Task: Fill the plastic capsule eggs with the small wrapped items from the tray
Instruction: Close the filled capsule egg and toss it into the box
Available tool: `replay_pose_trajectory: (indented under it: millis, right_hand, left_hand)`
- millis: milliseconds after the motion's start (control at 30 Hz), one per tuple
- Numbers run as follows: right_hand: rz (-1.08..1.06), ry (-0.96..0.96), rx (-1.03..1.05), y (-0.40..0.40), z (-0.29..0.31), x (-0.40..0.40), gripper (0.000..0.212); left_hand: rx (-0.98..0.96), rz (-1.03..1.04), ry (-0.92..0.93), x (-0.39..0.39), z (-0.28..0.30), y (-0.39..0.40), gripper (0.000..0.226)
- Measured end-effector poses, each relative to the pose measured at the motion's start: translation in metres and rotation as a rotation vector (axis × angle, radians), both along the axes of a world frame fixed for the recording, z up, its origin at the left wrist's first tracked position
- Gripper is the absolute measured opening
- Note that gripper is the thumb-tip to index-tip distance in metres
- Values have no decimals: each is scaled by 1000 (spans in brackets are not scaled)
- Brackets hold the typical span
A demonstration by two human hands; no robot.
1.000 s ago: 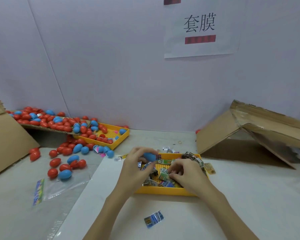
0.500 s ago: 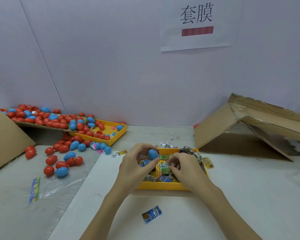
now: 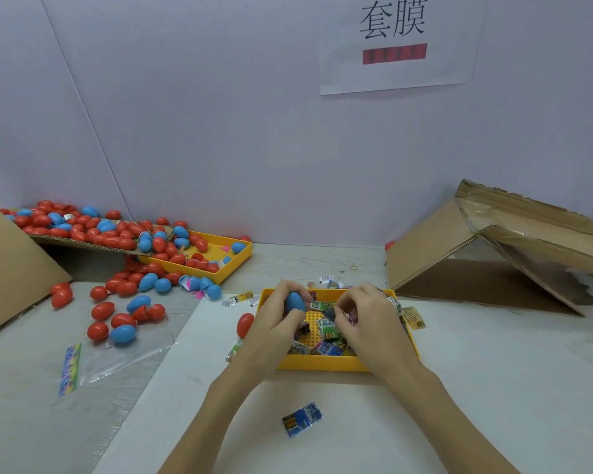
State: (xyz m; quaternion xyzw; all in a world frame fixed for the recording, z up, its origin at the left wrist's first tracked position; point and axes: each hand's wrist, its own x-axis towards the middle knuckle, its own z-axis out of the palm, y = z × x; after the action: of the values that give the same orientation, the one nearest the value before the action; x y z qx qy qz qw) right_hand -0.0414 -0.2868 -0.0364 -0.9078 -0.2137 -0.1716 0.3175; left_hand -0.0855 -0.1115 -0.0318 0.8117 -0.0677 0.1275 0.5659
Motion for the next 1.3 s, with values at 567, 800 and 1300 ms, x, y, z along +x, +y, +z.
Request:
replay_pose_trajectory:
  millis: [567, 800, 1300]
  right_hand:
    - [186, -232, 106, 7, 0, -10, 11]
    - [170, 128, 459, 5, 3, -8, 16]
    - [113, 348, 745, -4, 5, -4, 11]
  left_hand:
    - [4, 177, 31, 5, -3, -4, 11]
    - [42, 198, -36, 1, -2, -7, 12]
    - [-161, 22, 140, -2, 6, 0, 24]
